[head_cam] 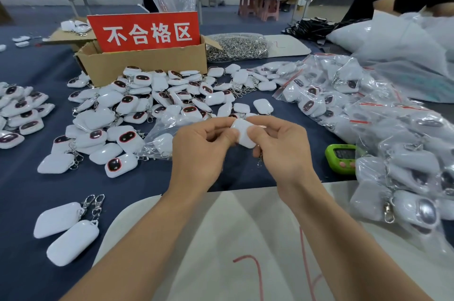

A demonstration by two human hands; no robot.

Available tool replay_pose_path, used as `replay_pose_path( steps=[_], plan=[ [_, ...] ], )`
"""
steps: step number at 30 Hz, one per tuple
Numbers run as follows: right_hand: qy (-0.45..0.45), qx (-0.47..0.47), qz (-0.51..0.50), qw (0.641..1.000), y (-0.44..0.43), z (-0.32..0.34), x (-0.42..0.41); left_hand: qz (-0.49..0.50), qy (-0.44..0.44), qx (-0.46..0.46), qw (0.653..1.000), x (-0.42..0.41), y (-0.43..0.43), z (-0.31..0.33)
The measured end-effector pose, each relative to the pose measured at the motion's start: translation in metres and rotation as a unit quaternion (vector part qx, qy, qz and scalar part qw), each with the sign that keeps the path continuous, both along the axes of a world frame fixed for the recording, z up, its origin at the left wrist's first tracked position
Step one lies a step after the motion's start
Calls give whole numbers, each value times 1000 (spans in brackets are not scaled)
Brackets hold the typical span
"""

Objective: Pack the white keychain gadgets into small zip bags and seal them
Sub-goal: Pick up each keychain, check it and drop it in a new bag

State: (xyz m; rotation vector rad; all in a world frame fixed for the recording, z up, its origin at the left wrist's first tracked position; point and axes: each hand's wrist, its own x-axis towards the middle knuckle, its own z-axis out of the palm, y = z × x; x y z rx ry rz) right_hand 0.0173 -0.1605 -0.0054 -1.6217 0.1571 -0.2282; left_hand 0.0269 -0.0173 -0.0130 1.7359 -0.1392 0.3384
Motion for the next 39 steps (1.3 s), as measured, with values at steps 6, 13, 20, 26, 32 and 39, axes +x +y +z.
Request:
replay_pose_path(
  steps=[6, 13, 20, 26, 32, 39],
  plan=[
    [87, 83, 46, 992, 2, 7, -1, -31, -34, 34, 998, -5, -2, -2],
    [62, -24, 65, 996, -3, 5, 1, 19, -39, 19, 999, -2, 0, 0],
    [72, -50, -38, 995, -4, -1, 5, 161, -18, 142, 977, -2, 4, -4],
    [93, -3, -67, 993, -8, -5, 7, 128, 64, 383, 912, 2, 6, -2],
    [61, -33, 3, 998, 6, -5, 3, 36, -28, 219, 975, 0, 7, -5],
    [14, -80, 106, 991, 18, -5, 3, -14, -81, 122, 989, -3, 7, -3]
  ],
)
